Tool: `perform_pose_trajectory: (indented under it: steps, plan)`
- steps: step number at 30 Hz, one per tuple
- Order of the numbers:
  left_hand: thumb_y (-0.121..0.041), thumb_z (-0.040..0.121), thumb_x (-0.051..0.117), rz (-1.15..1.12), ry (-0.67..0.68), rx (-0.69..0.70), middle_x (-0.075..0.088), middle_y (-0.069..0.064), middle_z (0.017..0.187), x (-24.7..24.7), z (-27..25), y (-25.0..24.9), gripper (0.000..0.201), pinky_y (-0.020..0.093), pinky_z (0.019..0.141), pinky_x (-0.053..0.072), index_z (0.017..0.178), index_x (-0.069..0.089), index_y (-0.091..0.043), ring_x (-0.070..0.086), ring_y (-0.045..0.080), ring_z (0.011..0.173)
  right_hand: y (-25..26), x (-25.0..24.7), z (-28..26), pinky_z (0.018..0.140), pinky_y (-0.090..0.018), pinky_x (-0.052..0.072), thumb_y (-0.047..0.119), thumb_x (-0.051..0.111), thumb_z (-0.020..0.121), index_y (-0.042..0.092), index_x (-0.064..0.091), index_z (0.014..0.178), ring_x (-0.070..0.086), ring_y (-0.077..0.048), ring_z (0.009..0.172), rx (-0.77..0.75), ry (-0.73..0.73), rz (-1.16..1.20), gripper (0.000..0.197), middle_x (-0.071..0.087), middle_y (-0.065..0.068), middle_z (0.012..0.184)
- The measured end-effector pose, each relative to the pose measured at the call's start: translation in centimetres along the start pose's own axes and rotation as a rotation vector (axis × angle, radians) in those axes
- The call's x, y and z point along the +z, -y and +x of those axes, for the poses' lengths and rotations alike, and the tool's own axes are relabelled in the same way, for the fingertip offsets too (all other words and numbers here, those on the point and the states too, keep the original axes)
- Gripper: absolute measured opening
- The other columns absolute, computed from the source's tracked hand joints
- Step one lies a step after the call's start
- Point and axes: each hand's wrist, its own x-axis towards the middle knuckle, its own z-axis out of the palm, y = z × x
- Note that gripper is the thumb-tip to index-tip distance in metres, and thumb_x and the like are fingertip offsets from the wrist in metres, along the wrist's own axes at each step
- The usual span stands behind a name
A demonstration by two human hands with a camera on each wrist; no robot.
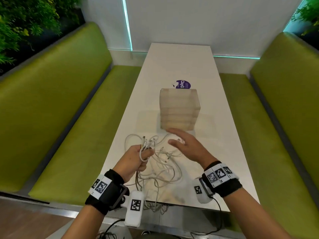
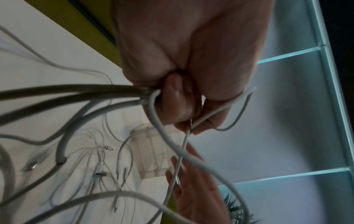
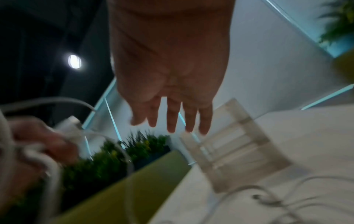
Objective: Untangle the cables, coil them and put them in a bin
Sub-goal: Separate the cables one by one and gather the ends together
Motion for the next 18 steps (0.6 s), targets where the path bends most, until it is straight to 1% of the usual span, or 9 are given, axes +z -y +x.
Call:
perform_pose_trajectory:
  steps: [2,4,5,7,9,11,13,15,18]
  plan:
    - [-0.01,0.094,0.055,0.103,0.041,-0.002,0.026,-0.005,0.054,0.7,-0.1,-0.1,0.029,0.024,0.044,0.016,0.068,0.043,-0.014,0.019,0.01,0.045,3.3,0.5,-1.0,0.102,-0.021,0.038,0.058,0.053,0.08,0.035,0.037,0.142,0.046,-0.005,0.125,0.063,0.186,0.206,0.068,0.047,0.009,0.138]
    - [-0.016,0.094,0.054,0.225,0.067,-0.003,0.029,-0.005,0.054,1.4,-0.3,-0.3,0.026,0.022,0.043,0.02,0.069,0.05,-0.015,0.021,0.008,0.045,4.9,1.1,-1.7,0.101,-0.025,0.042,0.06,0.054,0.078,0.033,0.03,0.145,0.052,-0.009,0.119,0.105,0.285,0.228,0.076,0.05,0.005,0.138]
    - [-0.018,0.095,0.054,0.276,0.083,-0.001,0.031,-0.006,0.053,1.7,-0.3,-0.4,0.028,0.02,0.042,0.022,0.067,0.053,-0.017,0.022,0.008,0.045,5.3,1.3,-1.9,0.099,-0.025,0.043,0.056,0.06,0.079,0.033,0.031,0.145,0.055,-0.009,0.115,0.128,0.294,0.218,0.076,0.052,0.003,0.135]
    - [-0.013,0.093,0.054,0.347,0.11,0.005,0.036,-0.007,0.051,2.0,-0.4,-0.3,0.028,0.02,0.043,0.023,0.066,0.055,-0.017,0.024,0.008,0.045,5.7,1.5,-2.2,0.09,-0.02,0.045,0.049,0.071,0.077,0.033,0.039,0.14,0.059,-0.004,0.103,0.164,0.256,0.204,0.072,0.059,0.006,0.122]
    - [-0.012,0.09,0.059,0.335,0.102,0.0,0.039,-0.004,0.054,1.9,-0.6,-0.1,0.02,0.021,0.042,0.023,0.07,0.059,-0.014,0.025,0.008,0.045,5.4,1.4,-2.3,0.084,-0.022,0.05,0.039,0.076,0.077,0.026,0.055,0.126,0.063,-0.003,0.092,0.157,0.204,0.23,0.055,0.064,0.009,0.108]
    - [-0.014,0.089,0.063,0.252,0.085,0.004,0.035,-0.002,0.054,1.4,-0.7,0.2,0.019,0.021,0.041,0.021,0.071,0.062,-0.017,0.022,0.009,0.044,4.6,1.0,-2.5,0.082,-0.031,0.055,0.02,0.075,0.08,0.015,0.064,0.114,0.066,-0.012,0.085,0.147,0.186,0.327,0.035,0.068,0.002,0.098]
    - [-0.013,0.09,0.063,0.156,0.054,-0.003,0.028,-0.005,0.053,0.8,-0.8,0.5,0.011,0.021,0.04,0.019,0.08,0.066,-0.011,0.019,0.01,0.045,3.8,0.6,-2.9,0.078,-0.035,0.057,0.004,0.071,0.08,0.007,0.067,0.107,0.067,-0.019,0.078,0.171,0.179,0.422,0.027,0.069,-0.005,0.088]
    - [-0.015,0.091,0.062,0.098,0.034,-0.008,0.024,-0.005,0.053,0.2,-0.8,0.5,0.016,0.021,0.041,0.017,0.094,0.066,0.0,0.017,0.011,0.047,3.5,0.4,-3.4,0.074,-0.033,0.056,-0.003,0.07,0.078,0.002,0.068,0.103,0.065,-0.024,0.076,0.195,0.207,0.48,0.025,0.068,-0.009,0.085]
    - [-0.018,0.093,0.059,0.094,0.059,-0.004,0.022,-0.005,0.053,-0.2,-0.9,0.5,0.017,0.022,0.041,0.016,0.09,0.069,-0.004,0.016,0.012,0.047,3.8,0.9,-4.1,0.072,-0.03,0.054,-0.005,0.071,0.078,-0.001,0.069,0.103,0.062,-0.024,0.075,0.186,0.262,0.532,0.026,0.067,-0.014,0.087]
